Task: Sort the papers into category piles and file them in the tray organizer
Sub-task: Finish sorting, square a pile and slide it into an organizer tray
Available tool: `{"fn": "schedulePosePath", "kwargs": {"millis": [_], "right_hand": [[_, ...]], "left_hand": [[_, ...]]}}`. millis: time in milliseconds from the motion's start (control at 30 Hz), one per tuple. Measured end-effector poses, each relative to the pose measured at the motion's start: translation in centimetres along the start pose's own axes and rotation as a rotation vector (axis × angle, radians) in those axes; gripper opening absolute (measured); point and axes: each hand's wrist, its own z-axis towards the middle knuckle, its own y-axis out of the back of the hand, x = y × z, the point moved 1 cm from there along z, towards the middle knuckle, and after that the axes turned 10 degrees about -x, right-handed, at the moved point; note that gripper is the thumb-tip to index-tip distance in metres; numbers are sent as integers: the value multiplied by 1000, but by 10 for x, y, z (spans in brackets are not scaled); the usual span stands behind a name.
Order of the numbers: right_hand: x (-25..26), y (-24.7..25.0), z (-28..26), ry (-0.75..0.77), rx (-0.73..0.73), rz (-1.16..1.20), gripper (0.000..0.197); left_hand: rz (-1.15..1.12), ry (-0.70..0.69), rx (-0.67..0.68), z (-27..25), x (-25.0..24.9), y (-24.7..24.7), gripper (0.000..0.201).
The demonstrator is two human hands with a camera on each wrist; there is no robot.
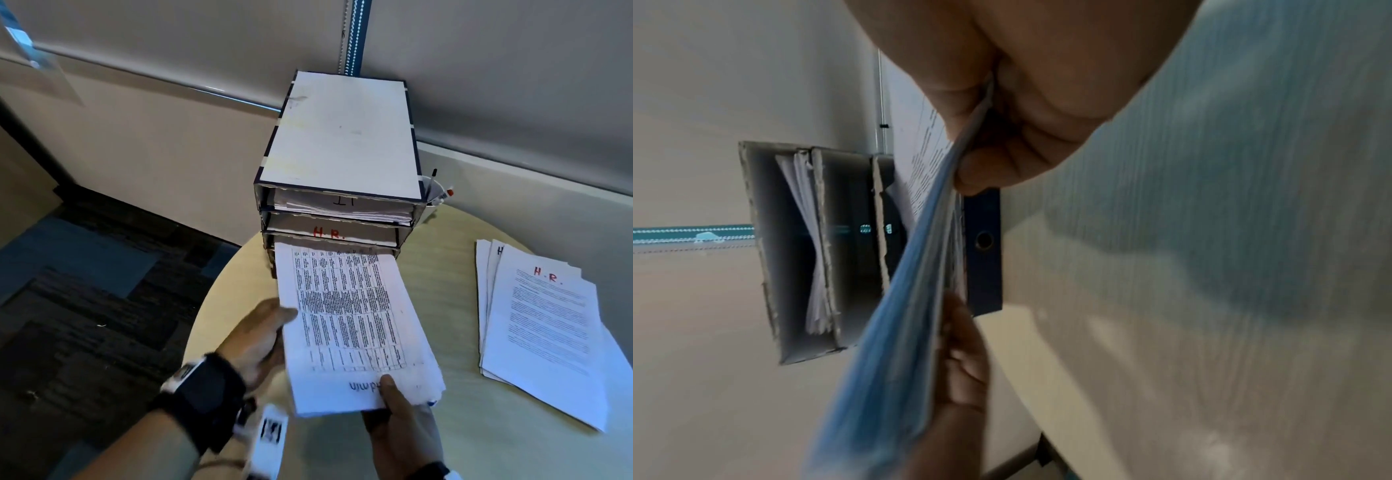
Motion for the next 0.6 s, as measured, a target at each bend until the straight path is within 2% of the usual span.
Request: {"fn": "schedulePosePath", "kwargs": {"millis": [33, 133, 233, 400, 433, 533, 600], "right_hand": [[0, -7, -1, -2, -10, 4, 38], [0, -32, -4, 30, -33, -67, 20], [3, -55, -3, 47, -28, -145, 17], [13, -71, 10, -86, 90, -228, 26], [15, -66, 12, -99, 106, -240, 23], [19, -31, 20, -74, 103, -285, 14], [19, -1, 20, -79, 79, -262, 11]], "left_hand": [[-11, 28, 62, -14, 8, 4, 28], [-131, 103, 82, -45, 23, 7, 45], [-236, 178, 84, -46, 20, -4, 37], [-317, 195, -108, 4, -2, -22, 9], [-337, 195, -123, 17, -7, -24, 6], [-367, 171, -145, 56, -18, -27, 13], [-405, 174, -160, 75, -25, -31, 7]]}}
